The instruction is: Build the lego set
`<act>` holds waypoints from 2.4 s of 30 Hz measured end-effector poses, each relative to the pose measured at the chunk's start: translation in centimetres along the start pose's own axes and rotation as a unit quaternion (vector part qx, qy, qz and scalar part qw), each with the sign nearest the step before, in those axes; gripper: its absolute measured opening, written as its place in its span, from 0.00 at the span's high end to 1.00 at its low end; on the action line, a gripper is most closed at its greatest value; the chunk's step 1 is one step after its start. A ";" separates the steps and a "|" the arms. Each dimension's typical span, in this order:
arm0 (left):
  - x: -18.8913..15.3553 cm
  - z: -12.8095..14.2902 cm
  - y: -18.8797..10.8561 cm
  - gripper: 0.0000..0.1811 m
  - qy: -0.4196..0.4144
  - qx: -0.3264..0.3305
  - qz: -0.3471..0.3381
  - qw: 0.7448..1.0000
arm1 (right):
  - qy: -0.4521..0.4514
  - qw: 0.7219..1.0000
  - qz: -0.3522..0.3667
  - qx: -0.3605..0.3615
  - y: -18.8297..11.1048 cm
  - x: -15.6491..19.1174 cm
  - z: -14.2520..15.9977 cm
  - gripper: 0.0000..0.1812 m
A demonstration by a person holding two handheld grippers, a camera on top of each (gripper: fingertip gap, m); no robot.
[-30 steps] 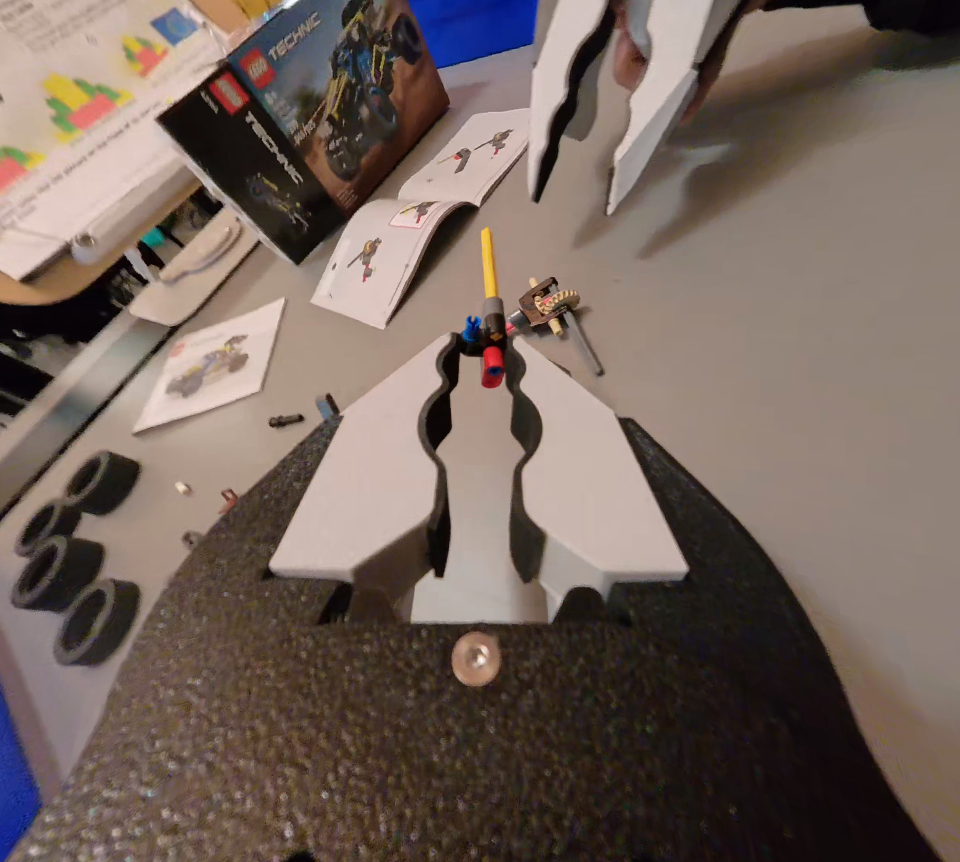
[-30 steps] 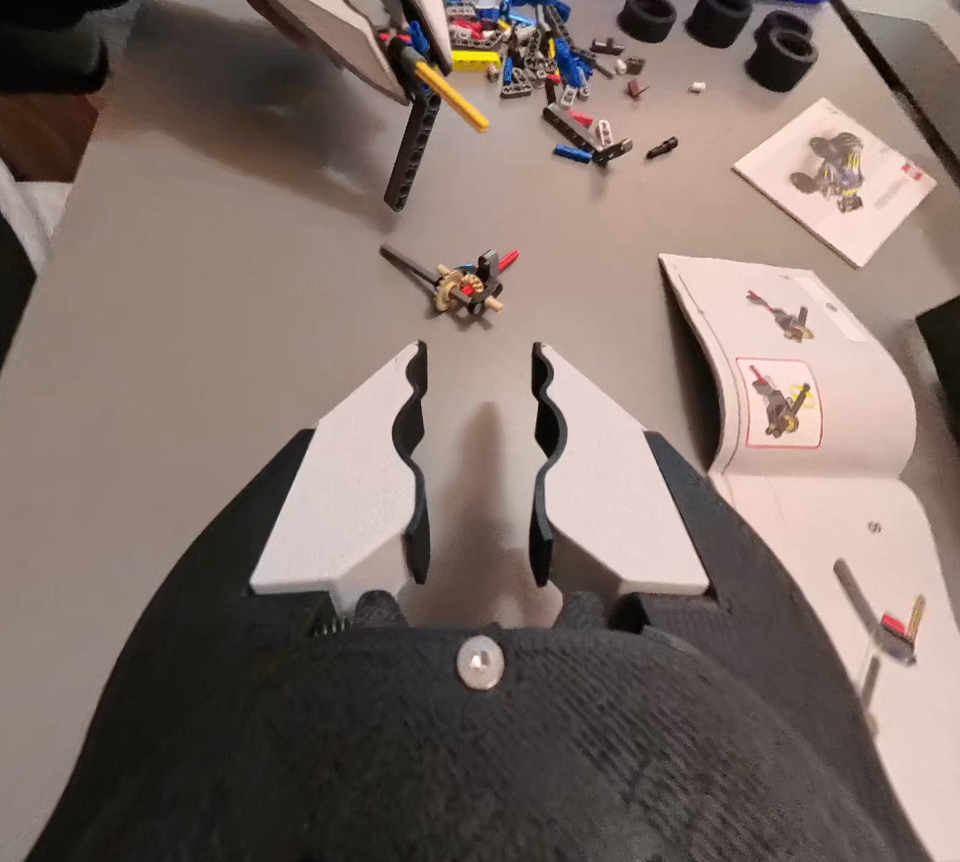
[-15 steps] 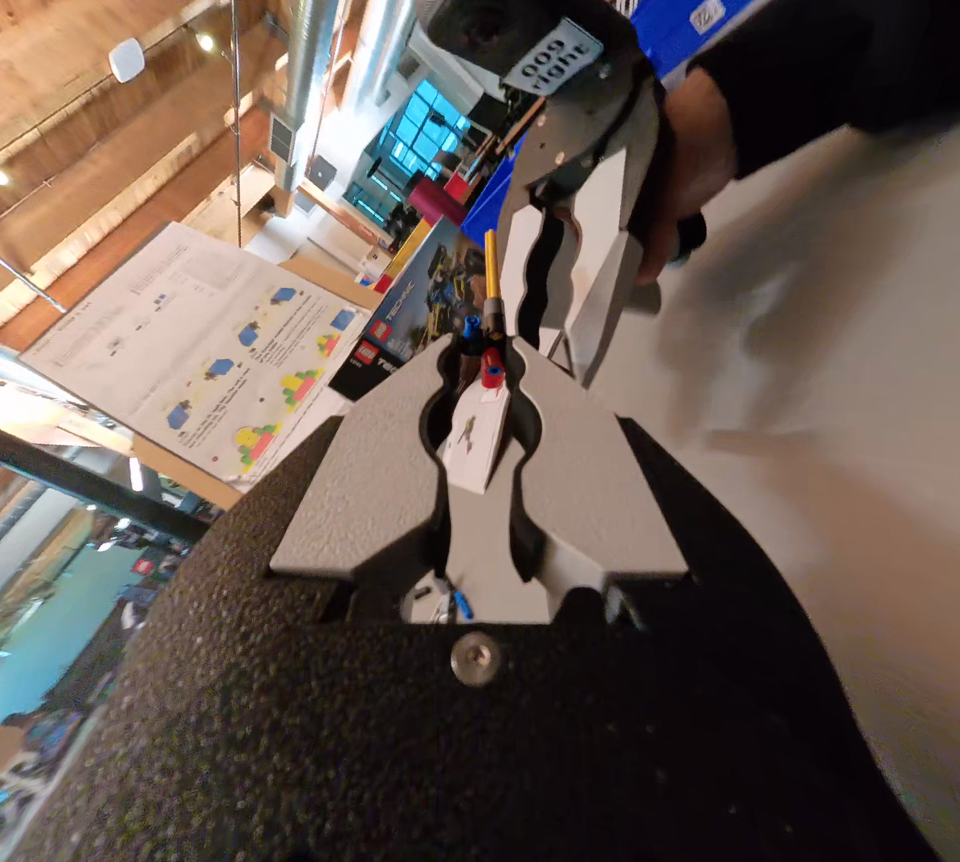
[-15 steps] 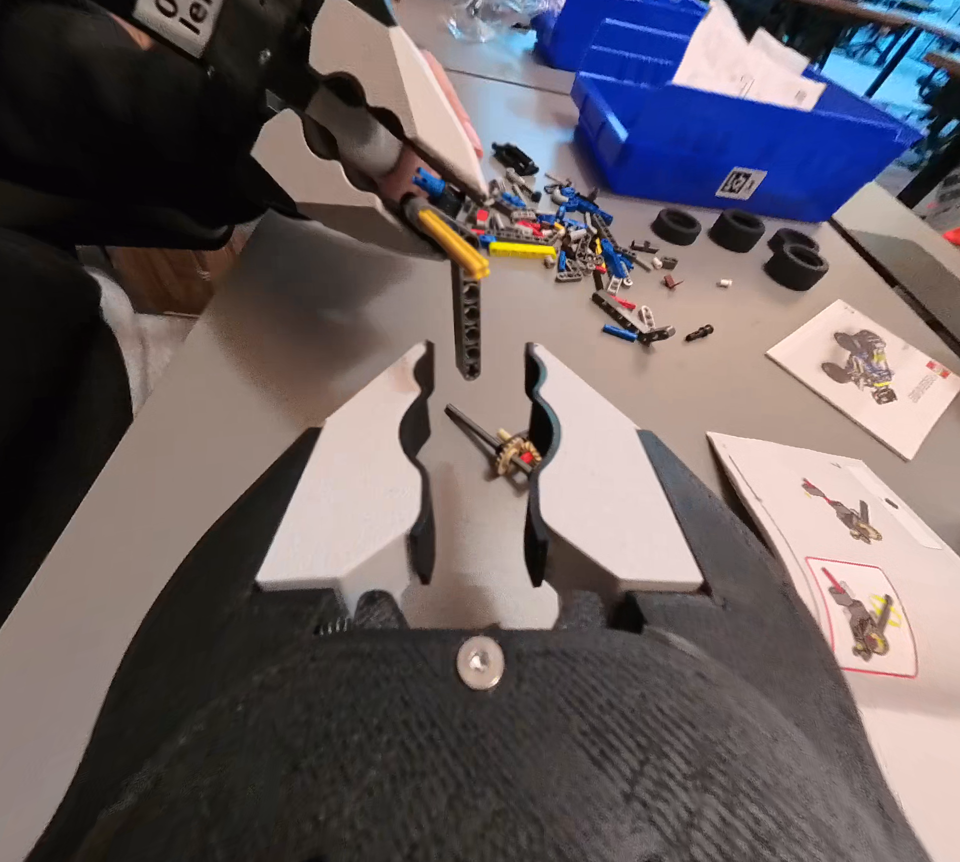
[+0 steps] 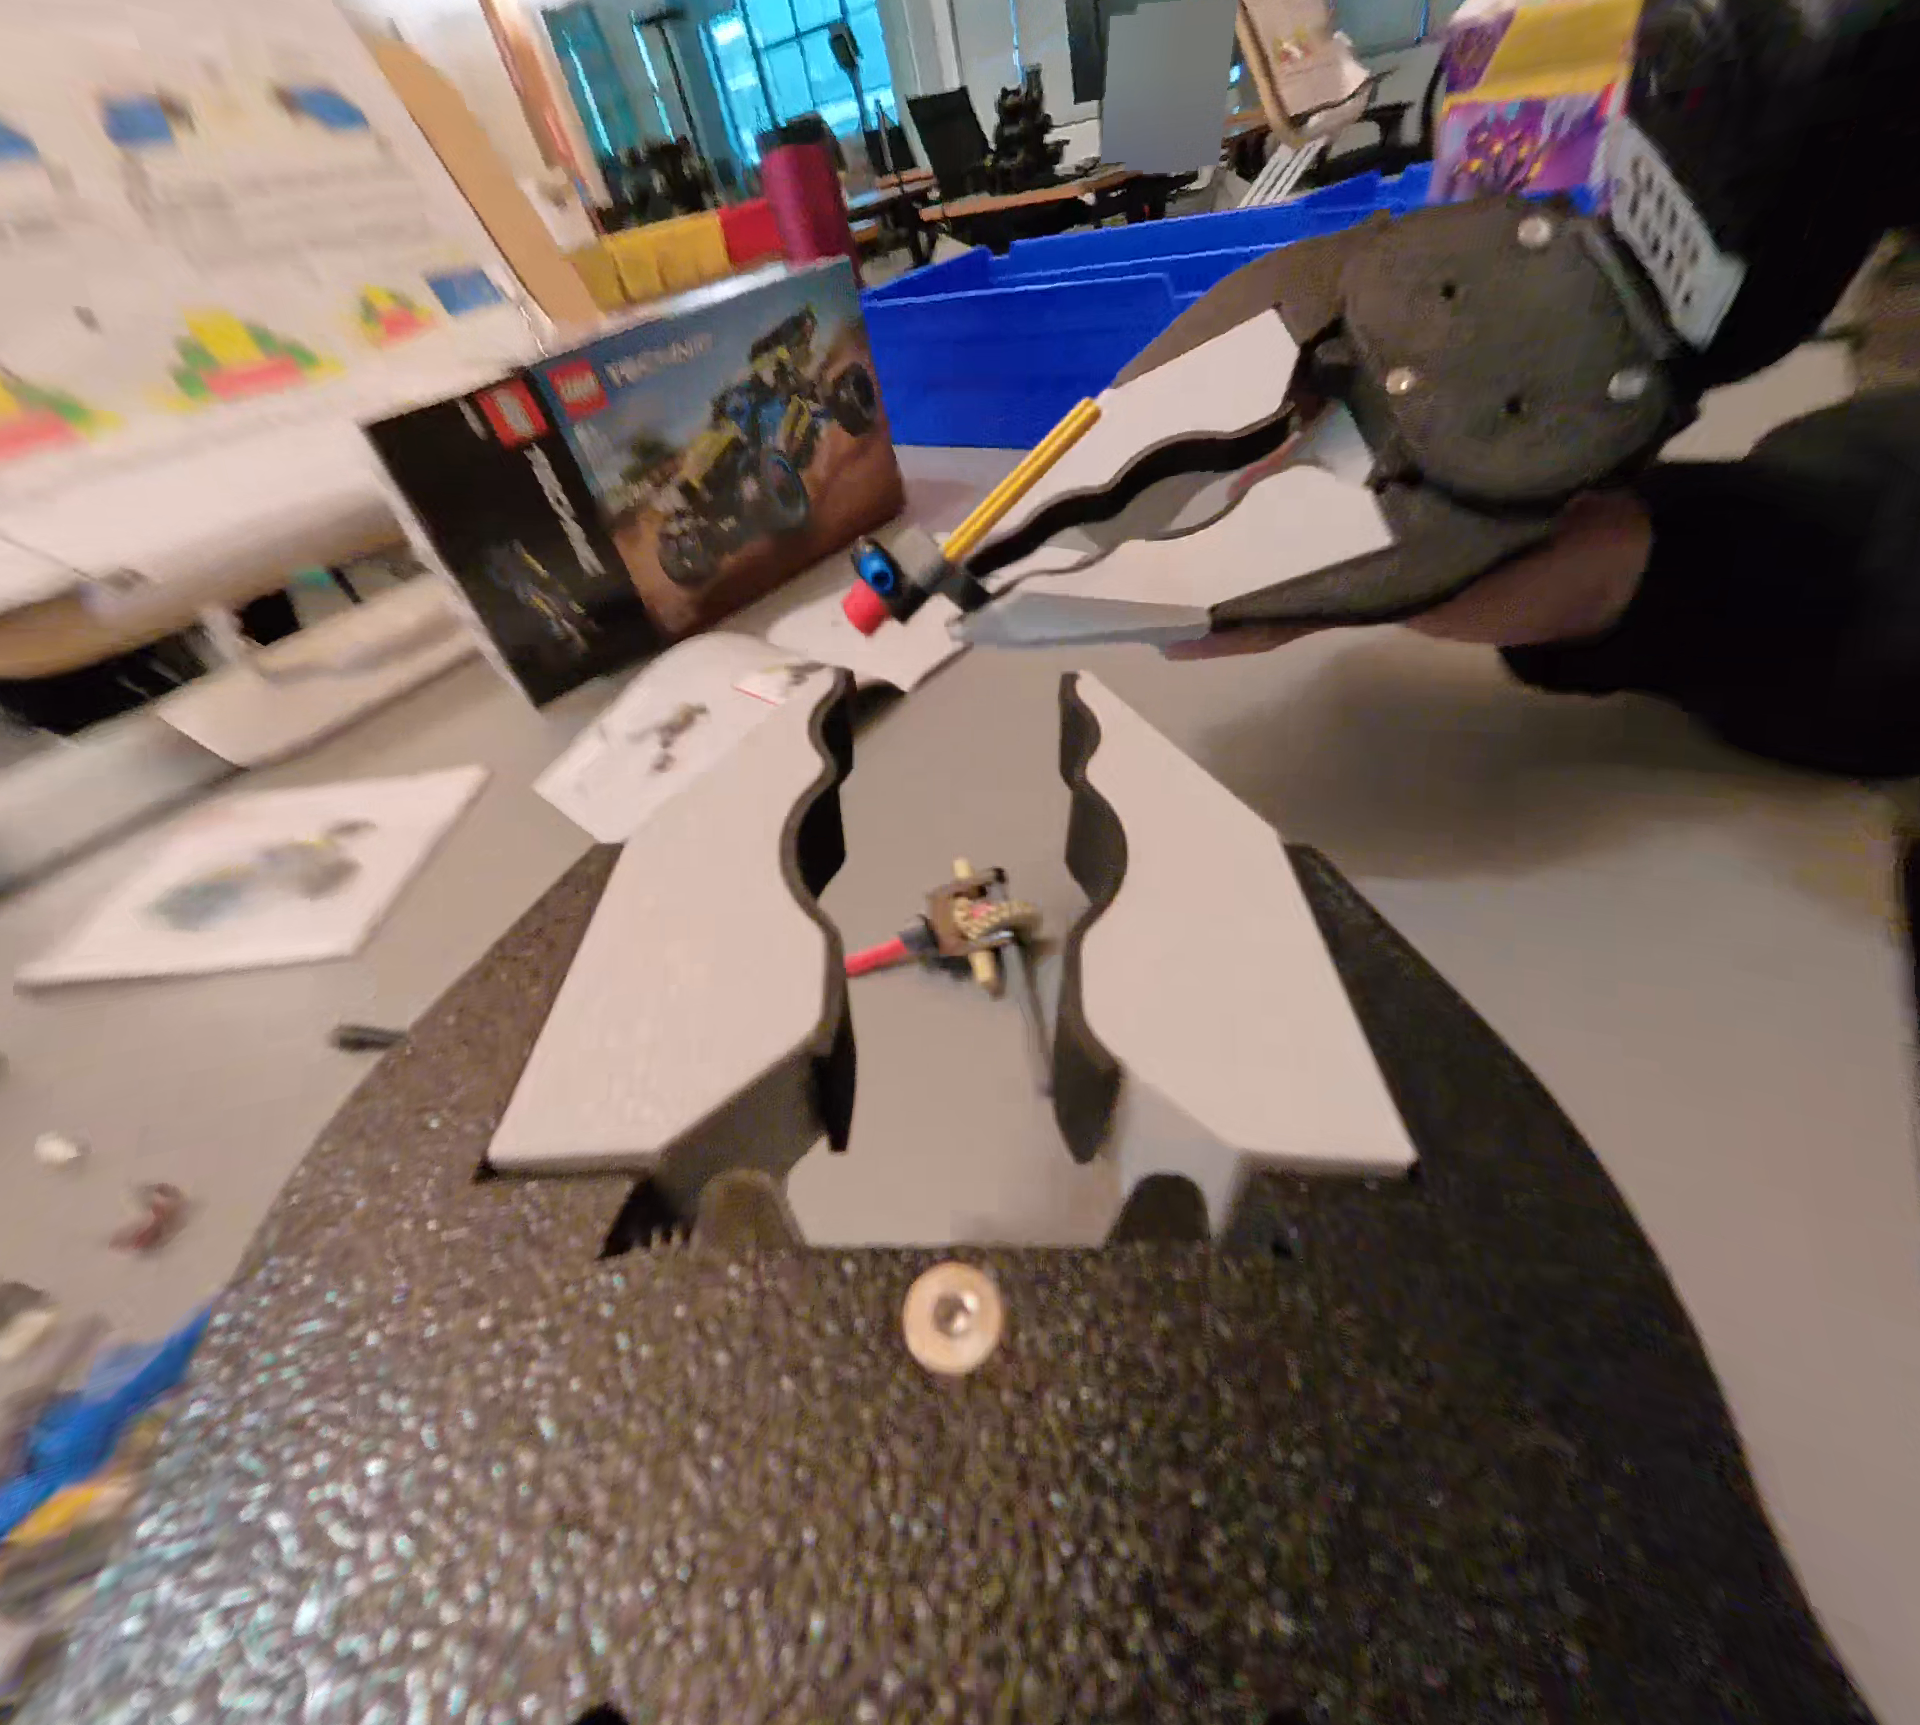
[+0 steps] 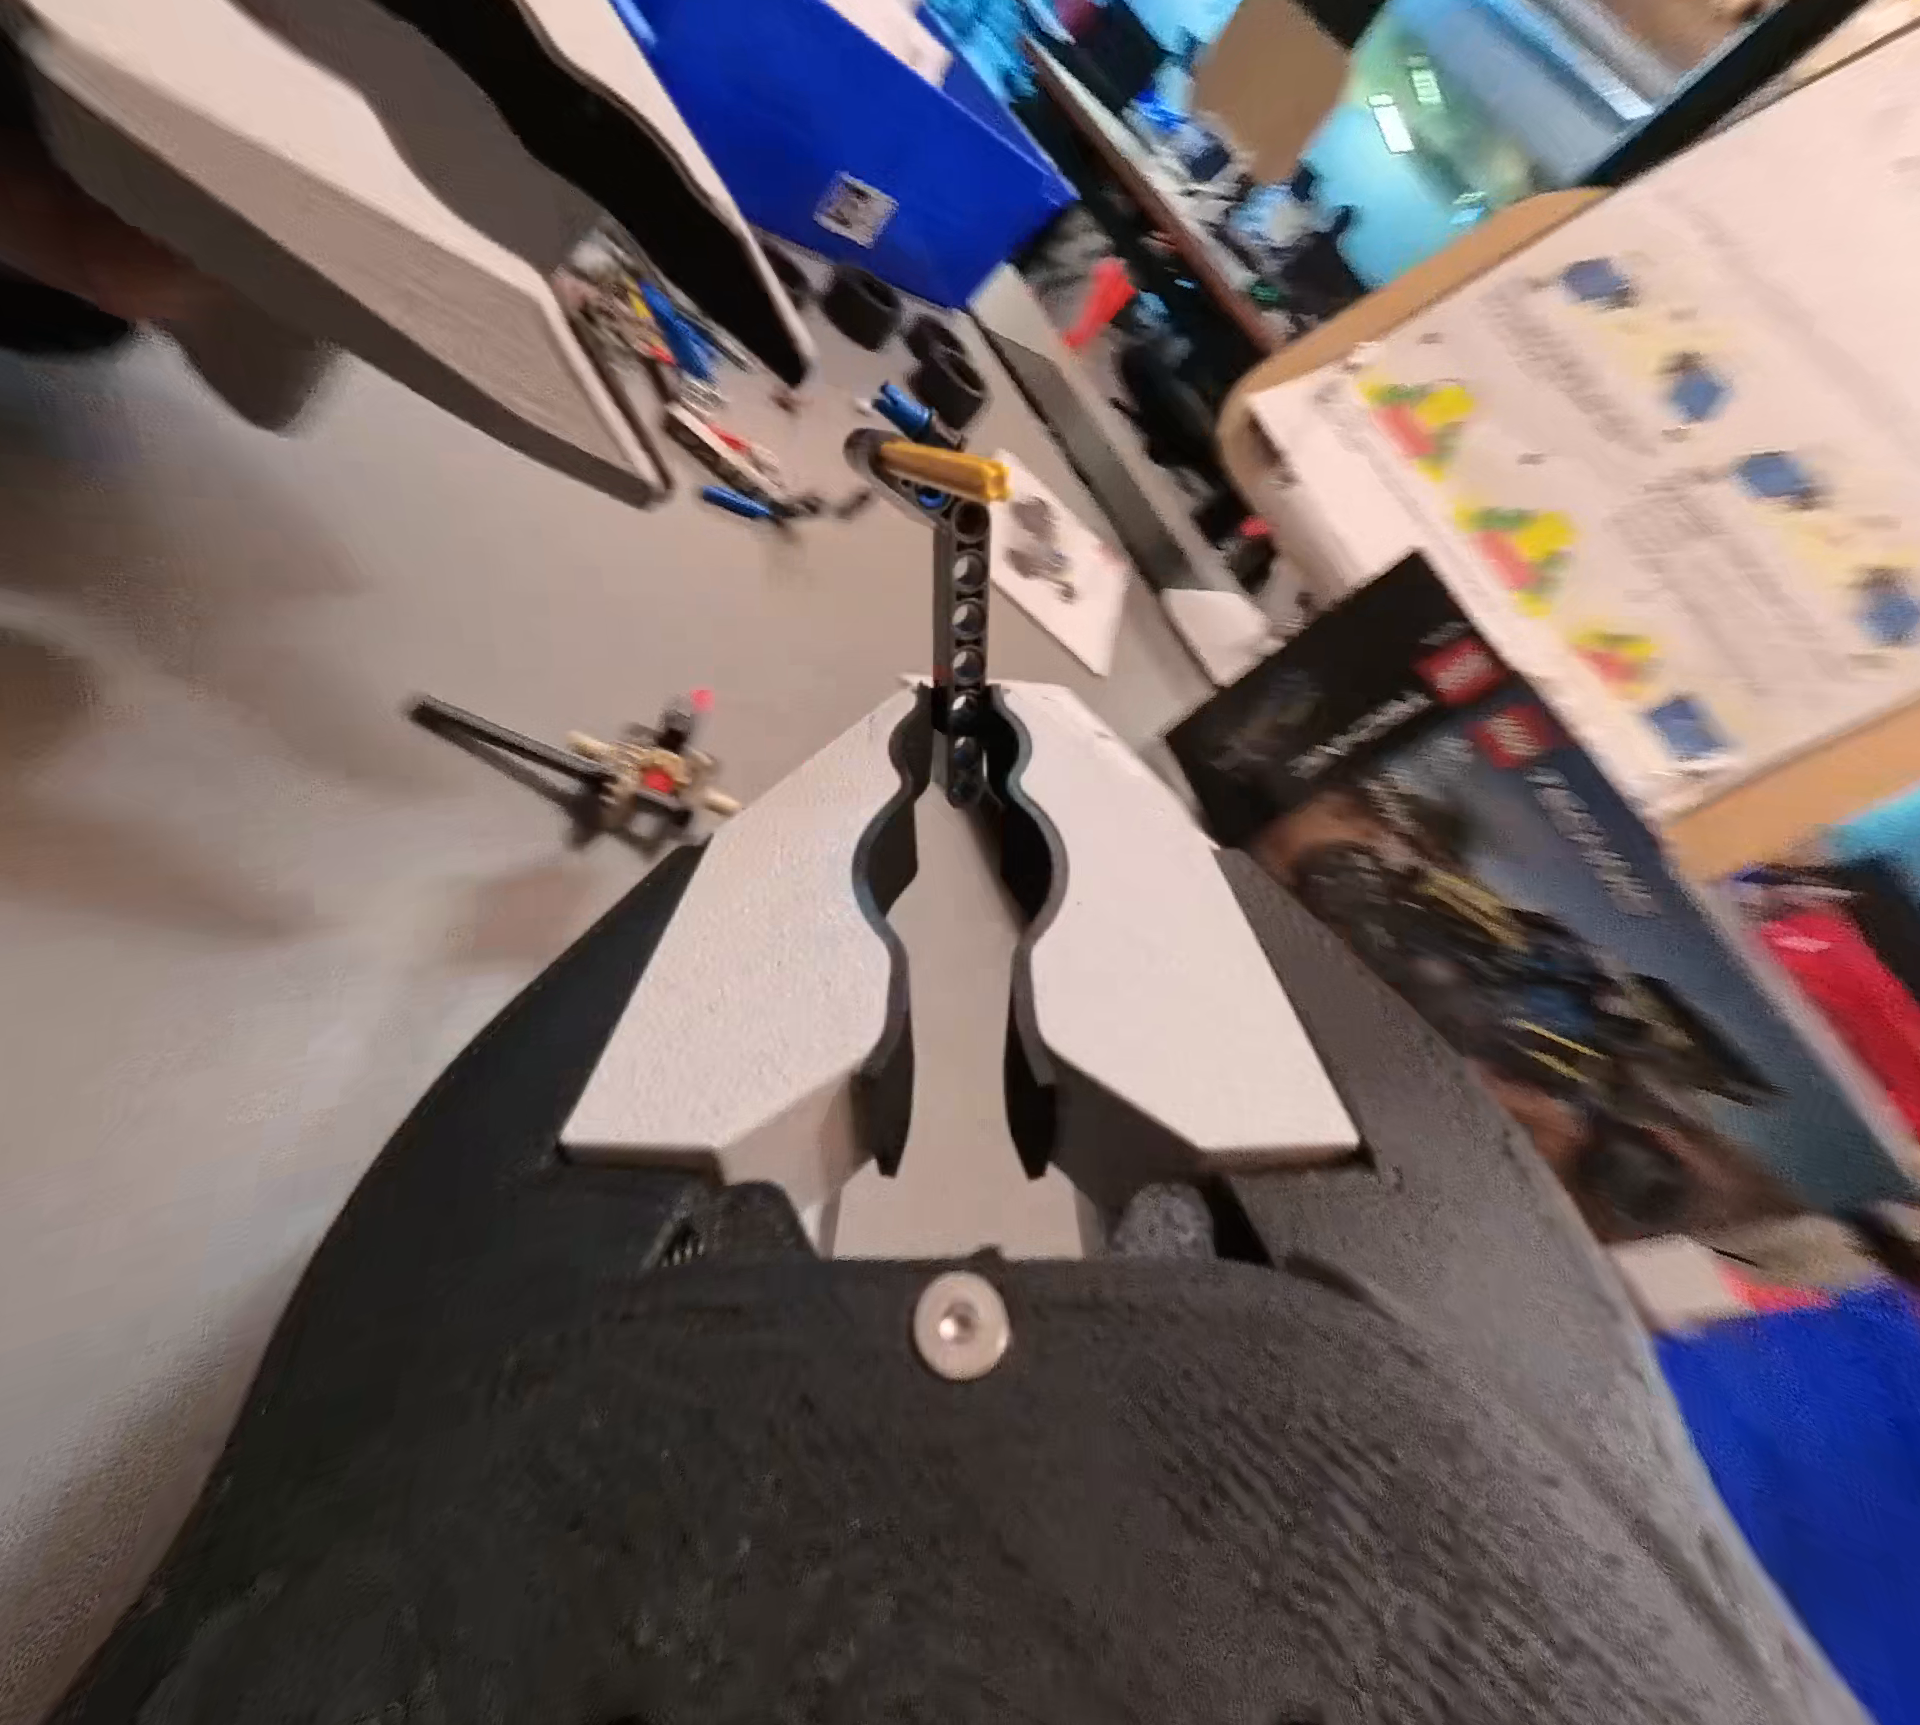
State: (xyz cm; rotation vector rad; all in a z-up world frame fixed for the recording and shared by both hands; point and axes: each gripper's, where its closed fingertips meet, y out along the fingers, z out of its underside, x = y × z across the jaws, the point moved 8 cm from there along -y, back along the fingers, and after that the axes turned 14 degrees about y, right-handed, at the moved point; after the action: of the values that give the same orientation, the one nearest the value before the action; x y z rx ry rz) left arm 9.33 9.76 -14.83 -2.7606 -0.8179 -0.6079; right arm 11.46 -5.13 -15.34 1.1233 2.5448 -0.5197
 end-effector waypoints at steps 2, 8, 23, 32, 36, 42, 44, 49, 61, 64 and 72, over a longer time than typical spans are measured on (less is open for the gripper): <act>0.0 0.3 0.0 0.79 -0.077 0.000 0.027 0.997 | -0.057 0.997 0.053 0.009 -0.1 -0.2 0.2 0.96; 2.0 -0.2 -1.0 0.77 -0.263 0.002 0.059 0.963 | -0.211 0.967 0.138 0.043 0.0 0.3 0.4 0.96; 2.4 0.1 0.6 0.76 -0.387 0.202 0.067 0.897 | -0.406 0.897 0.168 0.050 0.8 3.6 -0.3 0.96; 0.1 -1.7 2.9 0.90 0.172 0.368 0.080 0.910 | -0.409 0.903 0.088 0.093 1.7 4.4 -0.7 0.97; 0.1 -1.0 3.3 0.96 0.182 0.375 0.092 0.904 | -0.412 0.904 0.062 0.100 1.3 4.6 -1.1 0.97; 2.9 -1.4 1.7 0.96 0.062 0.121 0.012 0.991 | -0.213 0.976 0.040 -0.011 -1.3 0.7 -3.2 0.73; 3.3 -2.5 0.4 0.96 -0.037 -0.069 0.014 0.997 | -0.016 0.990 -0.135 -0.048 -1.9 0.4 -3.8 0.74; 3.2 -2.6 -0.9 0.96 -0.120 -0.257 0.066 0.957 | 0.316 0.841 -0.423 -0.117 -1.9 -2.0 -4.4 0.88; 1.9 -3.4 -0.7 0.96 -0.093 -0.287 0.140 0.943 | 0.342 0.776 -0.510 -0.143 -0.3 -0.1 -4.3 0.92; 2.0 -3.3 -0.7 0.96 -0.060 -0.268 0.144 0.951 | 0.417 0.713 -0.549 -0.126 -0.2 -0.7 -3.9 0.85; 1.8 -3.7 -0.4 0.95 0.003 -0.219 0.175 0.960 | 0.425 0.713 -0.545 -0.118 0.4 -0.9 -3.3 0.92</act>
State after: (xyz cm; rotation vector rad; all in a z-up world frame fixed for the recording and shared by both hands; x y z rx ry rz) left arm 9.29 9.86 -10.73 -3.1813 -0.1886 -0.8010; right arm 11.90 -3.98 -12.17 -0.5845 3.7397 0.2322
